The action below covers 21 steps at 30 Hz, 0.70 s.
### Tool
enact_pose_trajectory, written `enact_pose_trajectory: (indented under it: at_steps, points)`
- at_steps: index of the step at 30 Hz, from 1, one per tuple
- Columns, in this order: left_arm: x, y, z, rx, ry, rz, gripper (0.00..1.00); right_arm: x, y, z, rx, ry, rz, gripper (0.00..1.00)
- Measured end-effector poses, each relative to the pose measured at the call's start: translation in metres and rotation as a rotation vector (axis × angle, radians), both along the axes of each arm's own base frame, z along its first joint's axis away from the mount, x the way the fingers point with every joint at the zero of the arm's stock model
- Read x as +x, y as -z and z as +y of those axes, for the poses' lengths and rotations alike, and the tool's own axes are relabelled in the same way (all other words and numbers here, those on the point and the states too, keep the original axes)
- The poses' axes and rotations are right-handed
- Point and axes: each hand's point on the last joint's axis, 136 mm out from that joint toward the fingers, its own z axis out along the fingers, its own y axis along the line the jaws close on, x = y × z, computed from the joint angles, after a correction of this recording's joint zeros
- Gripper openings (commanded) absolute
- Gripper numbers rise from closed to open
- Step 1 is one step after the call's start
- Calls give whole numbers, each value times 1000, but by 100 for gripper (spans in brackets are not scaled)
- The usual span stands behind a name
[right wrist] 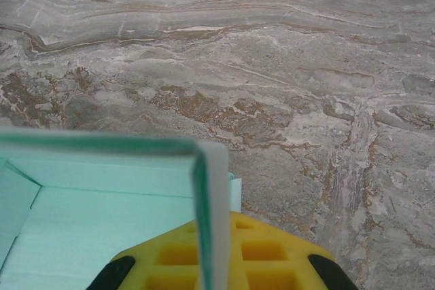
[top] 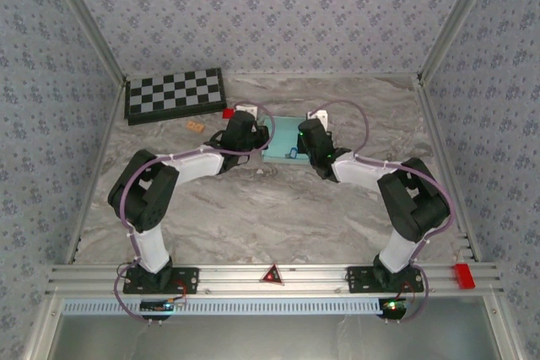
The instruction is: Fold the paper box
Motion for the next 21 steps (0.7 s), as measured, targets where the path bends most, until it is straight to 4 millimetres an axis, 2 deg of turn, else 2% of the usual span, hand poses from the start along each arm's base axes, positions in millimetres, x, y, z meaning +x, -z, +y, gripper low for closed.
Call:
enact_pose_trajectory:
  at_steps: [21]
  points:
    - [-12, 8, 7, -9, -10, -18, 8, -9, 4, 3, -6, 9, -2, 10]
